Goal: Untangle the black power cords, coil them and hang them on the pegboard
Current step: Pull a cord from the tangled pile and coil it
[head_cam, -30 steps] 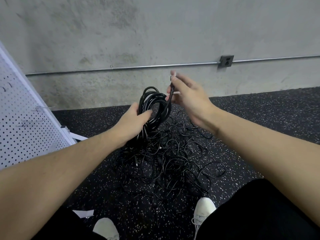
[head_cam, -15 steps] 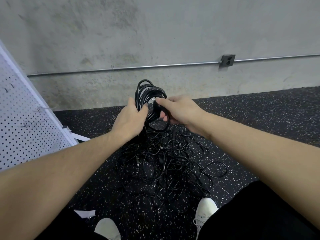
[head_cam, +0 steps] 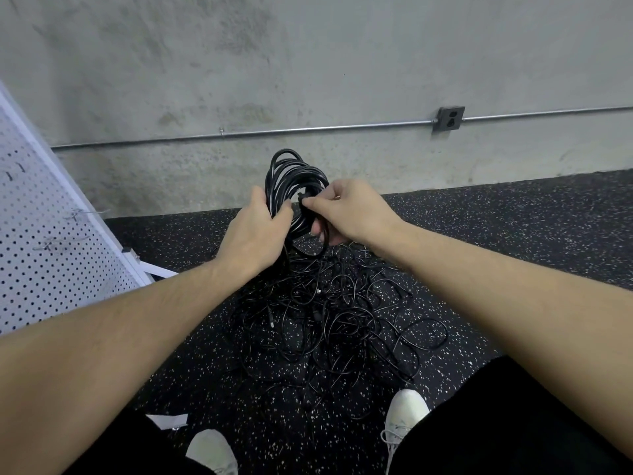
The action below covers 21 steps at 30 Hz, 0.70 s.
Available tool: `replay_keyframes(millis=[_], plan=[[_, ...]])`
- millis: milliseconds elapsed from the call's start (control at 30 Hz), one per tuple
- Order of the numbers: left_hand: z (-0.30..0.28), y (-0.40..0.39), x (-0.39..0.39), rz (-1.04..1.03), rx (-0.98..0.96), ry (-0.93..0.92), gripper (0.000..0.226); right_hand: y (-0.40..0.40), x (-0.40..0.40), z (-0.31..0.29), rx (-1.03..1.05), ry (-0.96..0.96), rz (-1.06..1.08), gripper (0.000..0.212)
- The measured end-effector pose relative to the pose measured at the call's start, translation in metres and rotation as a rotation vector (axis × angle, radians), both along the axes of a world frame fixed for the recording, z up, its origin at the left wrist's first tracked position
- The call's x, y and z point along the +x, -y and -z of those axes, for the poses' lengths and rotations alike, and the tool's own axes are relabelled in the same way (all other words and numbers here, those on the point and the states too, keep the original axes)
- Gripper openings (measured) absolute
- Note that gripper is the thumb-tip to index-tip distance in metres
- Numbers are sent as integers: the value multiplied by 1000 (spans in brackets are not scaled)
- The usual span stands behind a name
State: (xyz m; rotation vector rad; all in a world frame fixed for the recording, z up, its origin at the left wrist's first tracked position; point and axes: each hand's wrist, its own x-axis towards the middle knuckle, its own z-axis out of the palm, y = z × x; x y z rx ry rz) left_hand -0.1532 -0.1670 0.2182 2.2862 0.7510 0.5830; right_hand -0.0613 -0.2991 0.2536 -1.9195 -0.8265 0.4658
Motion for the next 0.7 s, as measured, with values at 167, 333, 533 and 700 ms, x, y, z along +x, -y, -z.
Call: replay_keyframes(millis=[167, 333, 533, 700], plan=[[0, 3, -1, 12, 61, -21, 34, -4, -1, 3, -14, 22, 20, 20], [-1, 8, 2, 31, 44, -9, 32, -8, 1, 4, -228, 621, 144, 19], [-1, -1, -1, -9, 16, 5, 31, -7, 4, 13, -106, 489, -7, 9], [1, 1, -8, -1, 154, -22, 30, -10, 2, 5, -252, 467, -11, 10]])
